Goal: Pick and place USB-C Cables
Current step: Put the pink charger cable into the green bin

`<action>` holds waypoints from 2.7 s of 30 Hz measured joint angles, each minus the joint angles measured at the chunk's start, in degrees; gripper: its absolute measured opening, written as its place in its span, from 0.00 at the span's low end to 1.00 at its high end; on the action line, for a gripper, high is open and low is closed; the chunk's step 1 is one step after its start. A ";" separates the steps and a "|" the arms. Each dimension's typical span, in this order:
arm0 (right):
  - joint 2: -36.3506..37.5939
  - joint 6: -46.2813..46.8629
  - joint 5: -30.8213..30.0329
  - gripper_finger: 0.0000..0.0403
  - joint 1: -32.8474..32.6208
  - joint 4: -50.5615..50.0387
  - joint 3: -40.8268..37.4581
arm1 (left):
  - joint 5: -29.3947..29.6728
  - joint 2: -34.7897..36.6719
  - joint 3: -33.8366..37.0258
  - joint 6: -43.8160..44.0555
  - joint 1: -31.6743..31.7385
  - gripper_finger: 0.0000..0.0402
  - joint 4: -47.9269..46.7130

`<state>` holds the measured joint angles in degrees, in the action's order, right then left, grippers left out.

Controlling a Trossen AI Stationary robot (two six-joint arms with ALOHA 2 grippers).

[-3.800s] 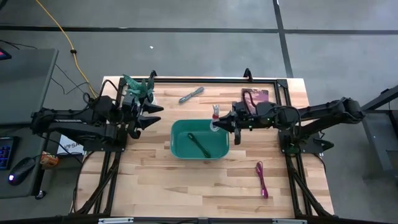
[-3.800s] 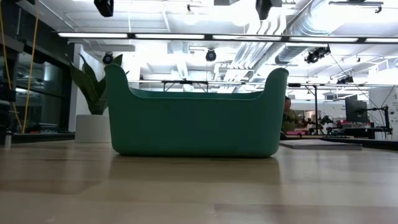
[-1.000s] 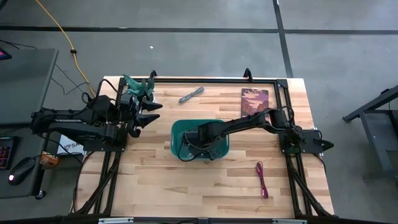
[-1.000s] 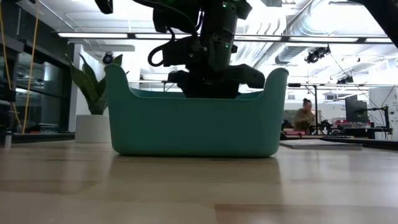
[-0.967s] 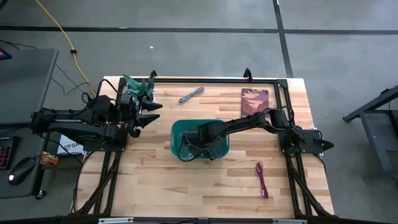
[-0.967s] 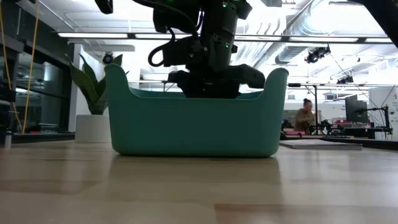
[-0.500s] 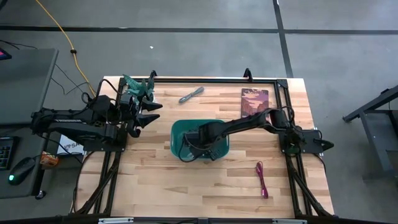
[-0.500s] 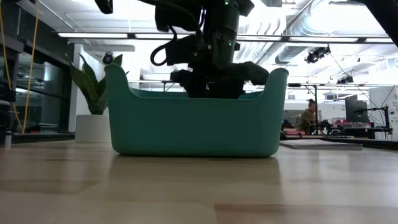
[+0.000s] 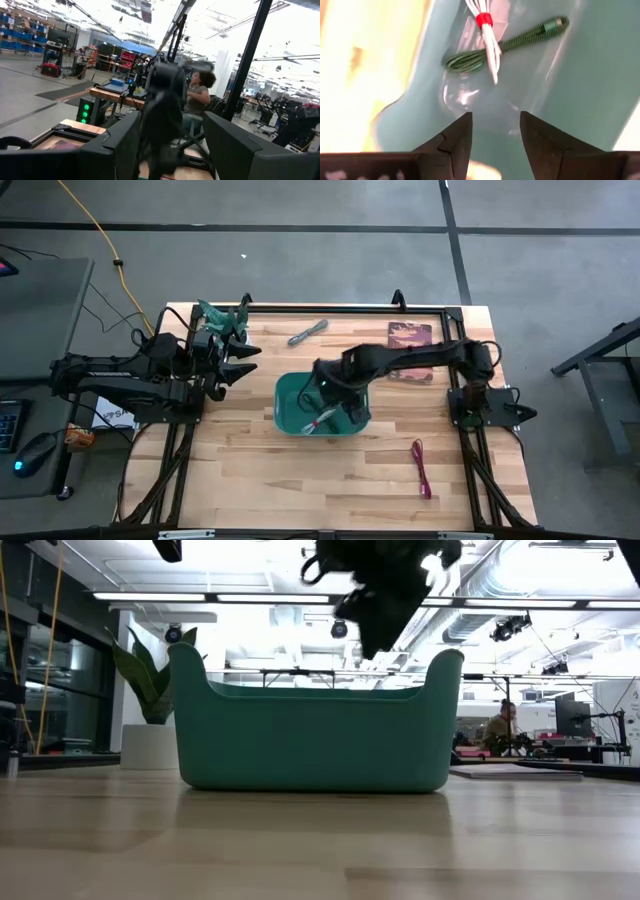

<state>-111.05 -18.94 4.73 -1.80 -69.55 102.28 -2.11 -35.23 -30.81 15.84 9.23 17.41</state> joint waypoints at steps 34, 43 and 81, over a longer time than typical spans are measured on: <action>36.06 14.09 -3.16 0.38 7.04 -2.43 -1.64 | 1.55 0.01 0.00 0.00 0.00 0.49 0.00; 55.80 25.12 -1.76 0.38 7.02 35.91 -40.70 | 3.10 0.01 0.00 -0.02 0.00 0.49 -0.02; 64.98 52.61 0.00 0.38 7.02 79.60 -65.92 | 3.64 0.01 0.00 0.45 0.00 0.49 -0.17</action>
<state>-46.06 33.67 4.73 5.21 10.05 36.36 1.53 -35.22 -30.81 16.29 9.23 17.23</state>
